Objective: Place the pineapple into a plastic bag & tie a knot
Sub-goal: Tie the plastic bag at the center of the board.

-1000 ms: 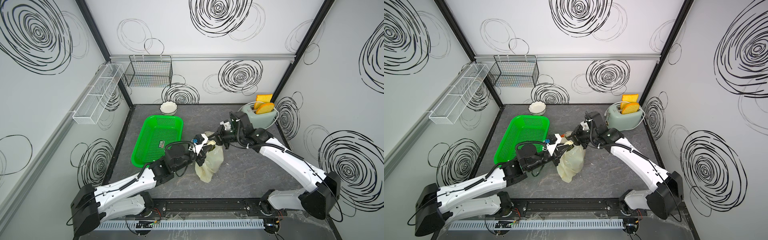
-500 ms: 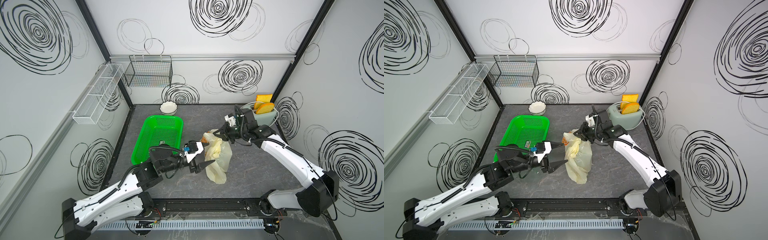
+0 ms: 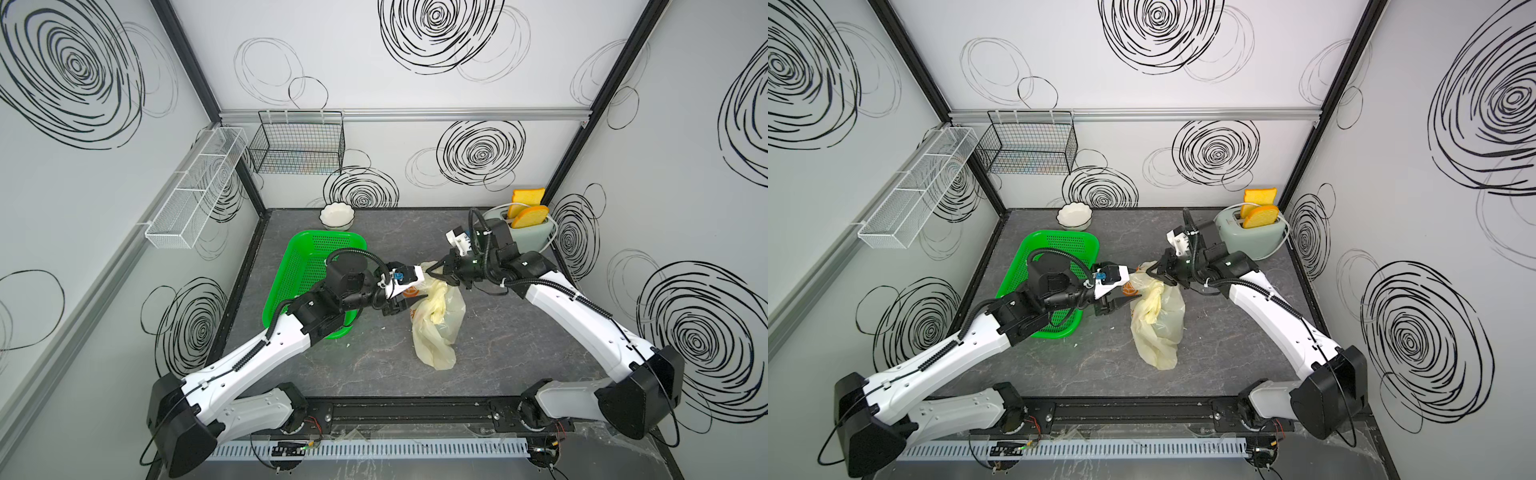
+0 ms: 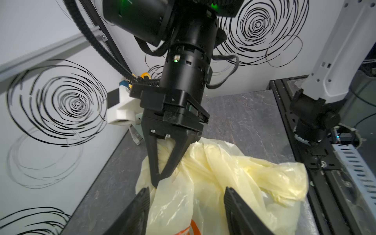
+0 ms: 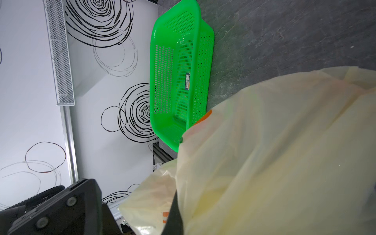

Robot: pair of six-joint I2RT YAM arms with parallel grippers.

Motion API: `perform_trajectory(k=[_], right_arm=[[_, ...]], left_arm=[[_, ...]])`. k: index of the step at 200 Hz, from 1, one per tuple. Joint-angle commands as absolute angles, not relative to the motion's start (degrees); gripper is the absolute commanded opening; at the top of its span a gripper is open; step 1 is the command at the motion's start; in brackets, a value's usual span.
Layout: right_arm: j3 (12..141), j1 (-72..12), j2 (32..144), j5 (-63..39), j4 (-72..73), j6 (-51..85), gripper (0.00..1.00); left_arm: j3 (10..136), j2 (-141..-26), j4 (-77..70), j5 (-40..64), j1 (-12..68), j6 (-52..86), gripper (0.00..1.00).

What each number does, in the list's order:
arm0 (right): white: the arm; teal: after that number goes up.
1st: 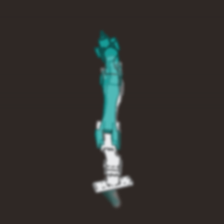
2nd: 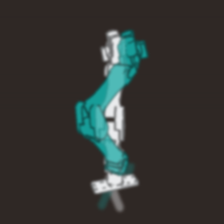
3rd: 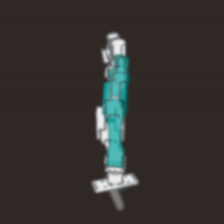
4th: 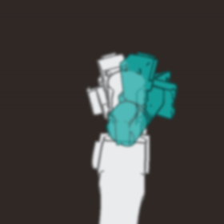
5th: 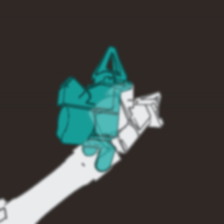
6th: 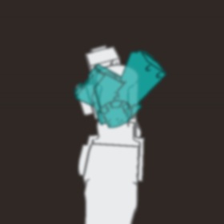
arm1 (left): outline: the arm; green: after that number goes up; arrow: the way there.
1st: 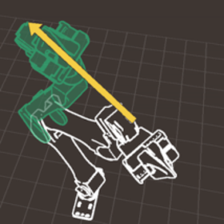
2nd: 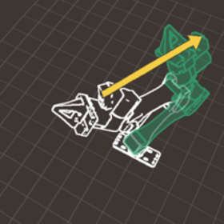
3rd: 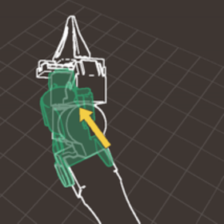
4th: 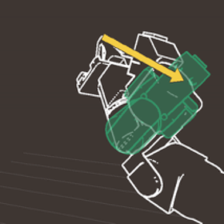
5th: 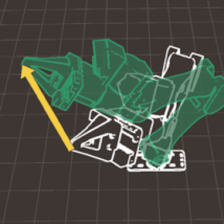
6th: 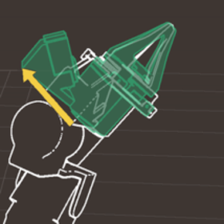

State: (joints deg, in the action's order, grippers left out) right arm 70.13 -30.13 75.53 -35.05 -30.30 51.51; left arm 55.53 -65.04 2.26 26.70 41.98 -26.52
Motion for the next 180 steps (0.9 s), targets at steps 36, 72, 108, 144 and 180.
perform_trajectory(k=[36, 72, 108, 144, 180], right_arm=[[68.21, -29.98, 69.52, -39.29, -25.36, 51.09, 0.0], [65.63, -30.0, 67.29, -41.79, -22.19, 52.12, 0.0], [64.25, -29.88, 66.45, -42.56, -20.43, 53.23, 0.03], [60.63, -29.77, 65.4, -47.5, -12.35, 55.61, 0.12], [57.11, -29.54, 64.16, -52.14, -6.26, 57.54, 0.2]], left_arm=[[57.73, -67.56, 7.65, 27.29, 42.33, -35.86, 0.37], [55.47, -68.29, 6.84, 22.17, 44.98, -35.86, 0.21], [52.34, -66.4, 5.37, 24.11, 47.71, -35.6, 0.12], [49.93, -66.25, 5.06, 25.46, 49.48, -33.68, 0.08], [47.76, -66.77, 0.8, 25.56, 49.79, -30.93, 0.07]])
